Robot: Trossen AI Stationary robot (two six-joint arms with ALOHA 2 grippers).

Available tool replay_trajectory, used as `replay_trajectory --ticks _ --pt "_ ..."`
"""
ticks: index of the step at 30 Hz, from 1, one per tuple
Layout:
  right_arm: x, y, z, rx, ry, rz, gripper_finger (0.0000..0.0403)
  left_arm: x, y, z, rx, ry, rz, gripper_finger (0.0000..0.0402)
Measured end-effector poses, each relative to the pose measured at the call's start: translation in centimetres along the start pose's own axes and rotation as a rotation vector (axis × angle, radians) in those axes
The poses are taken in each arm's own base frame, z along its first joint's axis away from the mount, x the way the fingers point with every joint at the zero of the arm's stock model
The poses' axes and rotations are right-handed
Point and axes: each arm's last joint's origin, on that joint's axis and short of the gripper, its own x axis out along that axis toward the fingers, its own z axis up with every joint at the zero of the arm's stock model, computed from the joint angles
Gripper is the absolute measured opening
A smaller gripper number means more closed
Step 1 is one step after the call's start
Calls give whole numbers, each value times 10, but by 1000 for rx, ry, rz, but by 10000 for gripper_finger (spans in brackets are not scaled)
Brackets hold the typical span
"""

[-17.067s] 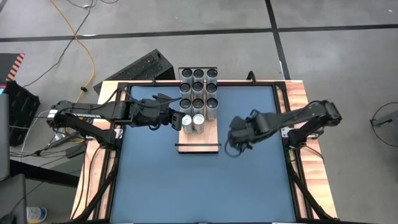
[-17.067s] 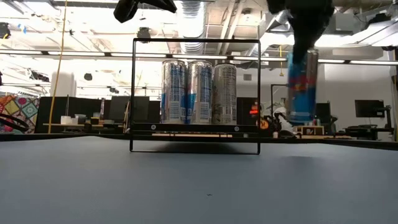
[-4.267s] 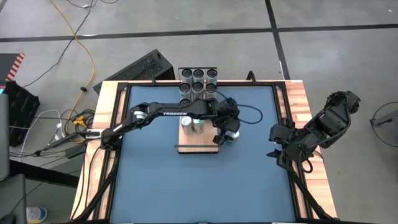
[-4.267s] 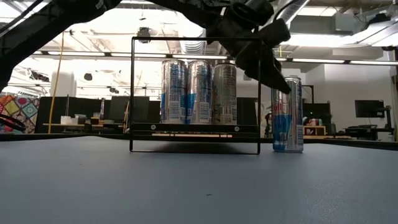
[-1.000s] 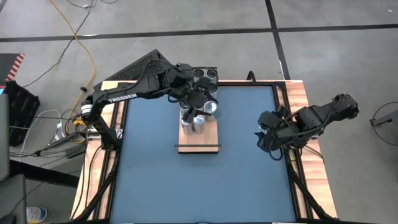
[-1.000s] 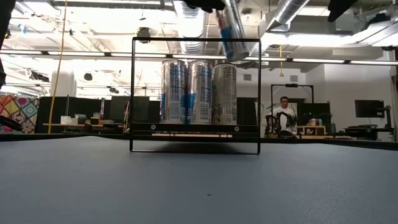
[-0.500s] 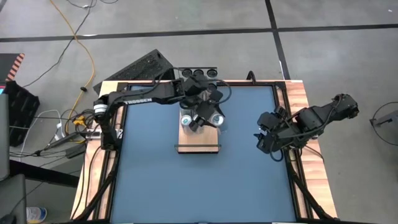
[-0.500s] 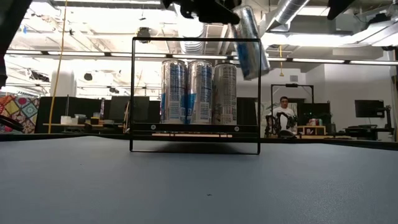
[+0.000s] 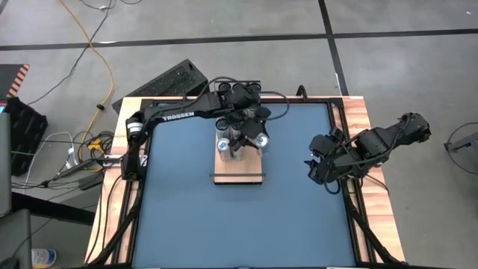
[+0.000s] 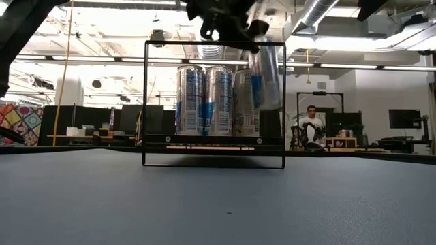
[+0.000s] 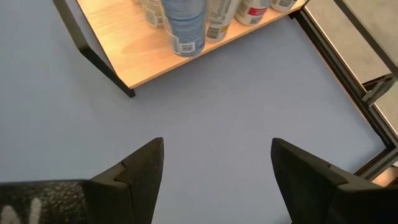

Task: Place canned beverage on shelf
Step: Put the blue soda can on the shelf

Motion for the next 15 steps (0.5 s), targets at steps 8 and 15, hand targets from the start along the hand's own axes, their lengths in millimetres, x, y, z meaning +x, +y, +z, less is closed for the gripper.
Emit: replay_trajectory --ticks 8,15 --pt "2 -2 2 12 -1 -15 280 3 -2 -9 18 37 -6 229" --pt "5 -7 7 -20 1 -42 280 -1 -1 -15 47 79 2 229"
